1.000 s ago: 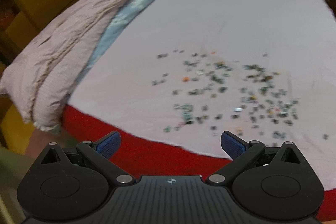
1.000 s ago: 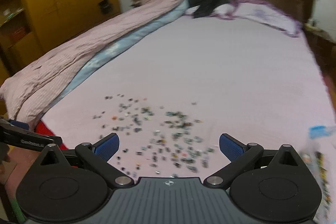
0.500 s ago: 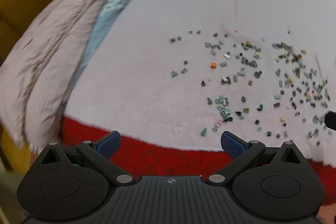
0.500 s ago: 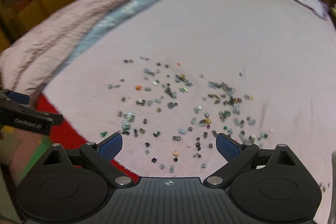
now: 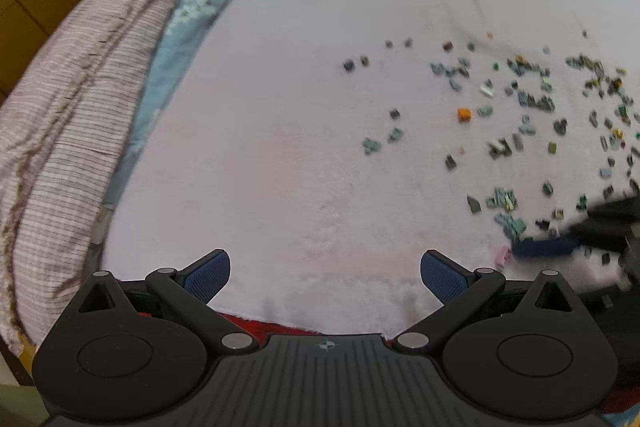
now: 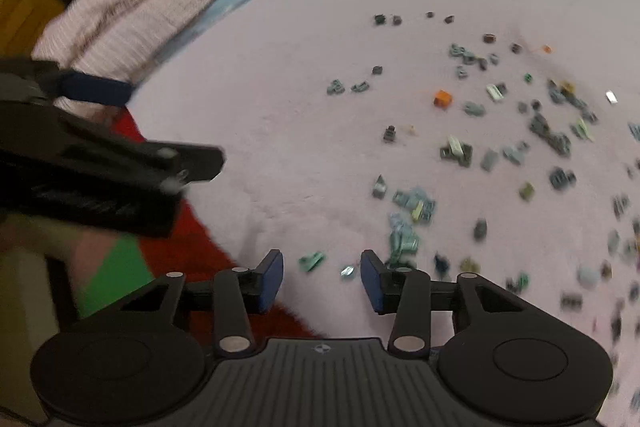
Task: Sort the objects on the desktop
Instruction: 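Lower the right tool toward a green brick while the left tool approaches the pile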
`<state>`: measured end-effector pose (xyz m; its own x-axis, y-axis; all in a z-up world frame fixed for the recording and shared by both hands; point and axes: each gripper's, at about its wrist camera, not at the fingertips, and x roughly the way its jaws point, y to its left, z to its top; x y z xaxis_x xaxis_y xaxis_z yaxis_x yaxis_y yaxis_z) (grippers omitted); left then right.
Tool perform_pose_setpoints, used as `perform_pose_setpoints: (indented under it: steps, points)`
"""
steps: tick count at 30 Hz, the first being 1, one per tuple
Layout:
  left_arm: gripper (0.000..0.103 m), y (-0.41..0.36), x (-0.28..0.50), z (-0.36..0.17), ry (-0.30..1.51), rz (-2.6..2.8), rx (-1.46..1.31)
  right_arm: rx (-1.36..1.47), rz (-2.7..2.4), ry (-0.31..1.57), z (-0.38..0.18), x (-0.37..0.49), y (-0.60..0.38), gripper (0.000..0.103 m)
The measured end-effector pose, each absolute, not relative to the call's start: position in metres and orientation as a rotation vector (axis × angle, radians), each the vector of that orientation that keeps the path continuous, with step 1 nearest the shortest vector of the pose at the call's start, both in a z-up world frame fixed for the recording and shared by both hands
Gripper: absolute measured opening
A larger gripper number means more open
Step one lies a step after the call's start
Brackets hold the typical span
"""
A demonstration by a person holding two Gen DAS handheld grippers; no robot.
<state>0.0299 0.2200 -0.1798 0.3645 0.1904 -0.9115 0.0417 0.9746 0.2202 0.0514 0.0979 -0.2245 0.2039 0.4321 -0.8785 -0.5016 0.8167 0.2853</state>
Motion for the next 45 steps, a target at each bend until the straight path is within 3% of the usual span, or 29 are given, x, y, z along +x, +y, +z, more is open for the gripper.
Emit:
perform_pose_setpoints:
  steps: [3,7,12,19,21,22,23,28,31,39,45]
  points:
    - [0.102,0.215,0.031,-0.187,1.203,0.067,0.239,-0.142,0.532,1.145,-0.234,0.066,0.088,0.036]
    - [0.102,0.206,0.035,-0.197,1.207,0.016,0.261,-0.093,0.306,1.087,-0.222,0.084,0.043,0.038]
    - [0.102,0.207,0.038,-0.209,1.221,0.045,0.278,0.027,0.545,1.176,-0.214,0.073,0.043,0.038]
    - [0.103,0.237,0.044,-0.203,1.210,0.154,0.280,-0.026,0.840,1.283,-0.239,0.045,0.099,0.038]
    - [0.102,0.242,0.046,-0.205,1.218,0.166,0.278,-0.061,0.819,1.284,-0.243,0.047,0.102,0.031]
    - [0.102,0.242,0.045,-0.205,1.218,0.164,0.282,-0.070,0.797,1.278,-0.243,0.050,0.097,0.020]
    - [0.102,0.241,0.045,-0.205,1.218,0.162,0.286,-0.077,0.770,1.269,-0.242,0.054,0.092,0.016]
    - [0.102,0.228,0.044,-0.209,1.211,0.091,0.313,-0.054,0.458,1.179,-0.226,0.080,0.027,0.020]
    - [0.102,0.213,0.041,-0.212,1.194,0.021,0.358,-0.022,0.337,1.144,-0.217,0.087,-0.008,0.031]
    - [0.101,0.167,0.035,-0.218,1.052,-0.232,0.577,0.144,0.468,1.203,-0.210,0.065,-0.005,0.033]
    - [0.102,0.176,0.039,-0.227,1.100,-0.193,0.571,0.123,0.549,1.213,-0.218,0.075,0.024,0.030]
